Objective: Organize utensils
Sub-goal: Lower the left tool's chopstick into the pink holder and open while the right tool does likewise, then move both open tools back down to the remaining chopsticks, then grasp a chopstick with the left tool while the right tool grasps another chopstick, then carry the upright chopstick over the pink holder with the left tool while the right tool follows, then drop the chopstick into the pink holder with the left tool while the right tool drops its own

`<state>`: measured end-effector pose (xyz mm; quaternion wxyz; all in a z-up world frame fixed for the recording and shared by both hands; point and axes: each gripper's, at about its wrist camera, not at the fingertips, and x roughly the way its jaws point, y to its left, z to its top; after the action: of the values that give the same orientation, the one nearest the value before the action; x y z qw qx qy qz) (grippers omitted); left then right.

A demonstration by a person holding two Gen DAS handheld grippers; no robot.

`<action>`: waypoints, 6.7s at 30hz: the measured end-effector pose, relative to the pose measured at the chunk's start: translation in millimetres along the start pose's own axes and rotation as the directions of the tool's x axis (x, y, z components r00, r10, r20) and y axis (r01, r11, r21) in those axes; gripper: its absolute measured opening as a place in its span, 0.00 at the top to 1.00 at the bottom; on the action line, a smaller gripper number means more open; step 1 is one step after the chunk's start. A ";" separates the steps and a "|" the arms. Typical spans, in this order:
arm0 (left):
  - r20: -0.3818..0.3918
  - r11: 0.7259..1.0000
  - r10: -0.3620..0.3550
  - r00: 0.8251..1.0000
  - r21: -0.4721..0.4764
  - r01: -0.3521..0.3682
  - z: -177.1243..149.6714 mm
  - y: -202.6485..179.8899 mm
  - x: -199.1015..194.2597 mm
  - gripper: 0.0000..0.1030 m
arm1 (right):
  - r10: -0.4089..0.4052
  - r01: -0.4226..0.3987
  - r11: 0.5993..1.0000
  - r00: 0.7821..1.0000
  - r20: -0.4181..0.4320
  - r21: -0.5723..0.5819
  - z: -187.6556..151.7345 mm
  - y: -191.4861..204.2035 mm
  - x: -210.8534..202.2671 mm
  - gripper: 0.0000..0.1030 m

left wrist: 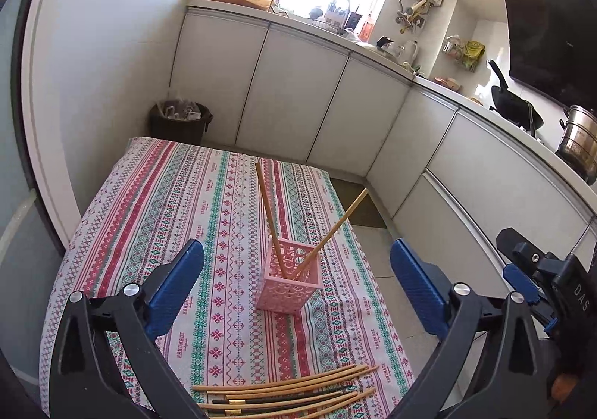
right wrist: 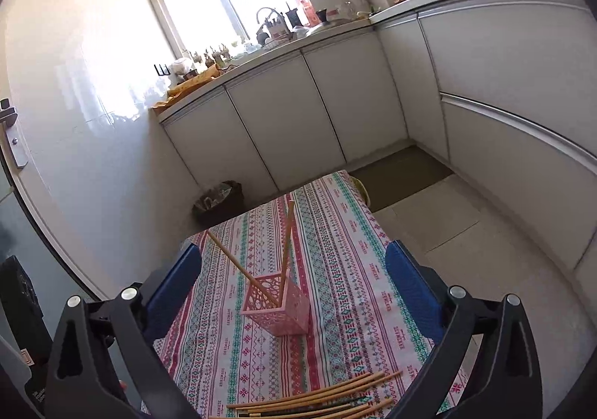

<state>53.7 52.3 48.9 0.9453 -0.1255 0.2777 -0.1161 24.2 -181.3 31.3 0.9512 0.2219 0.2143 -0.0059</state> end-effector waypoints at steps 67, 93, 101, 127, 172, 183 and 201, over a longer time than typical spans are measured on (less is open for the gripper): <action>-0.788 0.651 0.380 0.484 0.599 0.465 -194.7 -125.1 212.7 0.88 | 0.081 0.170 0.895 0.847 -0.526 0.412 -146.1 -203.6 17.5 0.07; -0.336 0.849 -0.169 0.927 0.427 0.310 -31.0 9.2 -8.0 0.95 | -0.157 0.533 0.809 0.603 -0.782 0.249 -172.0 -105.8 129.3 0.85; -0.250 0.856 -0.236 0.939 0.403 0.323 -16.5 9.1 -41.7 0.95 | -0.249 0.547 0.818 0.620 -0.744 0.181 -171.6 -84.8 141.1 0.88; -0.597 0.934 0.095 0.797 0.331 0.136 -83.1 -17.9 160.4 0.45 | -0.124 0.422 0.877 0.661 -0.740 0.230 -169.0 -129.3 111.2 0.91; -0.129 0.958 0.015 0.992 0.285 0.022 -13.6 -30.8 -39.2 0.95 | 0.163 -0.171 0.983 0.981 -0.109 -0.070 10.6 35.6 -64.0 0.92; -0.048 0.950 0.021 0.999 0.311 -0.005 41.1 -52.3 -22.9 0.95 | 0.182 -0.183 0.978 0.983 -0.017 -0.099 63.3 49.1 -35.7 0.92; -0.026 0.969 0.006 1.000 0.246 0.001 75.3 -40.0 54.2 0.95 | 0.140 -0.138 0.982 0.990 0.008 -0.133 70.2 56.7 61.5 0.92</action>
<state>133.8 12.0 95.4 0.9500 -0.0053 0.2736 -0.1502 114.5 -154.9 86.8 0.9637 0.1728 0.1901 0.0727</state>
